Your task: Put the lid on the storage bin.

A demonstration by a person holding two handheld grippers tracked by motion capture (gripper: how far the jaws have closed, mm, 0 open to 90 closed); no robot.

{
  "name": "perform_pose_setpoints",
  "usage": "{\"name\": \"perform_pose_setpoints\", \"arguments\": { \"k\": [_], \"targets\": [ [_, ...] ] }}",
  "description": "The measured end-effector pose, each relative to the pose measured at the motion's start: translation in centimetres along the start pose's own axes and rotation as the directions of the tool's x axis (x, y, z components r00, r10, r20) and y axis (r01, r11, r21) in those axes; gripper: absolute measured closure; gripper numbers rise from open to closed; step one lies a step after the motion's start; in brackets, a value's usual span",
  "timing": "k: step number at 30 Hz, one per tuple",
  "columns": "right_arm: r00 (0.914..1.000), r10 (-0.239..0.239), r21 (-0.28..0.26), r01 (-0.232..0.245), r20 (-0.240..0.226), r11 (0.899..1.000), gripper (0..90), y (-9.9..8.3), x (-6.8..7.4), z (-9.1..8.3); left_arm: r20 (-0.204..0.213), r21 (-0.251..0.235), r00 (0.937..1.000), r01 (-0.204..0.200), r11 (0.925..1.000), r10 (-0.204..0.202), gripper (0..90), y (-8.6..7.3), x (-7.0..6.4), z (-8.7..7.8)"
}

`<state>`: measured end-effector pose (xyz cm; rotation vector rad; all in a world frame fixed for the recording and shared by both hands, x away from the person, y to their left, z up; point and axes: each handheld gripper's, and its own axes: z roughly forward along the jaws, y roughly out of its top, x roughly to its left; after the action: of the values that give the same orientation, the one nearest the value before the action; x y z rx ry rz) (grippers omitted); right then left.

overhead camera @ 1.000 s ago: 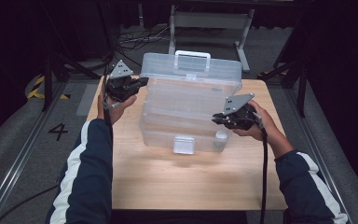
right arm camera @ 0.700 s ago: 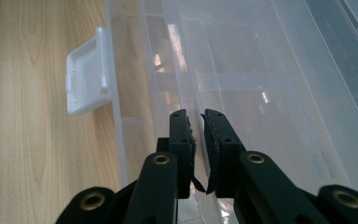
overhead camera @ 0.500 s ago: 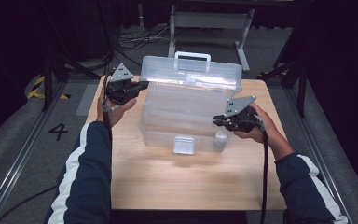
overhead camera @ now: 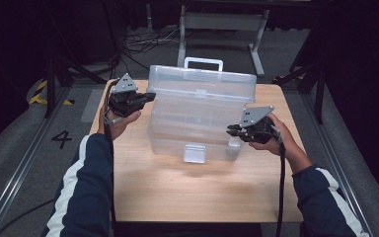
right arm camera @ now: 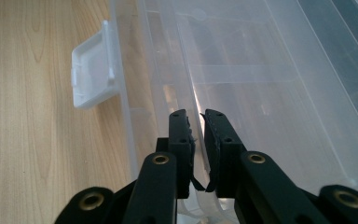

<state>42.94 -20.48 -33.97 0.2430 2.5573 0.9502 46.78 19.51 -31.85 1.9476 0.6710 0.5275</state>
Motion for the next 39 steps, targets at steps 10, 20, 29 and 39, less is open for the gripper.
{"name": "perform_pose_setpoints", "arguments": {
  "k": [10, 20, 29, 39],
  "targets": [
    [1.0, -0.004, -0.004, 0.004, 0.003, 1.0, 81.9, -0.2, 0.3, 0.2, 0.029, 0.003, 0.9996, -0.005, 1.0, 0.005, 90.0, -0.8, -0.3, -0.6],
    [1.0, 0.004, -0.007, -0.004, 0.002, 1.0, 82.1, -0.5, 0.6, 0.2, 0.029, 0.007, 0.9995, -0.012, 0.9999, 0.012, 90.0, -1.2, -0.6, -0.7],
    [0.9999, 0.011, 0.003, -0.011, -0.003, 1.0, 82.4, -0.8, 0.8, 0.2, 0.032, 0.021, 0.9993, -0.021, 0.9996, 0.02, 90.0, -1.6, -0.9, -0.8],
    [0.9996, 0.027, -0.015, -0.027, 0.008, 1.0, 83.0, -1.7, 1.0, -0.6, 0.034, 0.033, 0.9989, -0.033, 0.9989, 0.031, 90.0, -2.1, -1.2, -0.9]
  ]
}}
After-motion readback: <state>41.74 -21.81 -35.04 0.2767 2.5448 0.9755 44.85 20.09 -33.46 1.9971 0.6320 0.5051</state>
